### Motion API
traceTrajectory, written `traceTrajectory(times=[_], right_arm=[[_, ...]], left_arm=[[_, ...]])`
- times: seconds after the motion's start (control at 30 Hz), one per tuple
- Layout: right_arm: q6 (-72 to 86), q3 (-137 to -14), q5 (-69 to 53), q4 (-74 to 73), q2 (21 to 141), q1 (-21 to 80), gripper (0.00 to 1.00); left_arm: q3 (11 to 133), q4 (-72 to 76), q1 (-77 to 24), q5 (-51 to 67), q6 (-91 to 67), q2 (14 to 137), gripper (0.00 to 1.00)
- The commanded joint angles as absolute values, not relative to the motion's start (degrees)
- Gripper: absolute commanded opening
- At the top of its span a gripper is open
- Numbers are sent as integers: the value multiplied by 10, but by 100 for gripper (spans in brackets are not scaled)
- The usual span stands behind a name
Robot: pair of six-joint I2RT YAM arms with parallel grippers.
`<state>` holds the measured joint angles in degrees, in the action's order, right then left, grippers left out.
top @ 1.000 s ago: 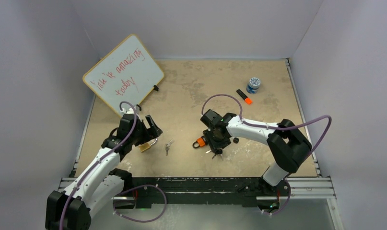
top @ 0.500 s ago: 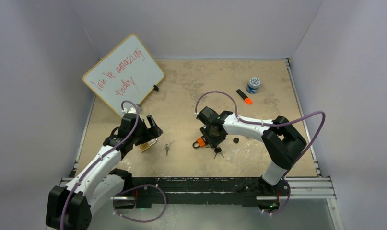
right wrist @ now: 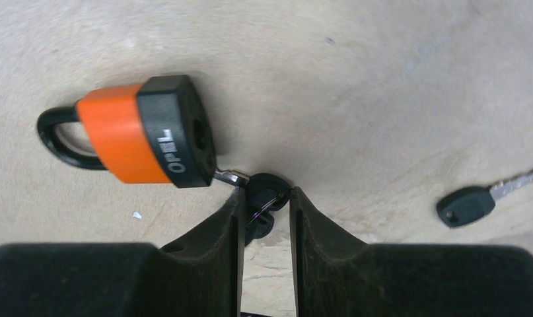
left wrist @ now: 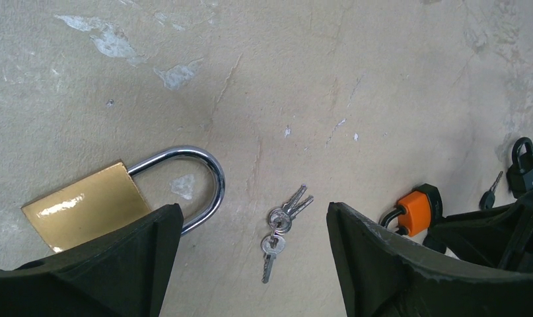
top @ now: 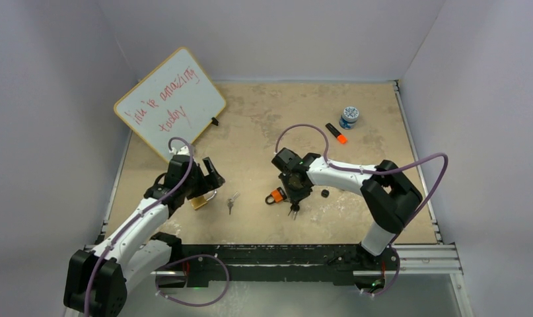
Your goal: Unlock with the key
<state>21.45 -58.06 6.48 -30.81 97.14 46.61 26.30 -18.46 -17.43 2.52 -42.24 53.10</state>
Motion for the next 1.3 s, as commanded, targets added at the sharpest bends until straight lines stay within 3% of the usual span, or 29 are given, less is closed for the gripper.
traceTrajectory(times=[0.0, 0.2, 0.37, 0.43, 0.77, 0.9, 1.27], right_arm=[[372, -560, 157, -394, 971, 466, 24], [437, -545, 155, -361, 956, 453, 28], [417, -557, 134, -347, 962, 451, 47], [365, -556, 116, -327, 965, 452, 49], [184, -552, 103, -302, 989, 452, 37], [193, -554, 121, -298, 996, 452, 28], [304, -485, 177, -193, 880, 452, 27]], left_arm=[[278, -155, -176, 17, -413, 534, 83], [277, -150, -176, 18, -416, 544, 83], [277, -150, -176, 19, -416, 548, 83], [277, -151, -177, 18, -415, 547, 83], [275, -149, -176, 18, -411, 550, 83], [276, -143, -177, 23, -405, 552, 83], [266, -57, -177, 126, -406, 553, 83]])
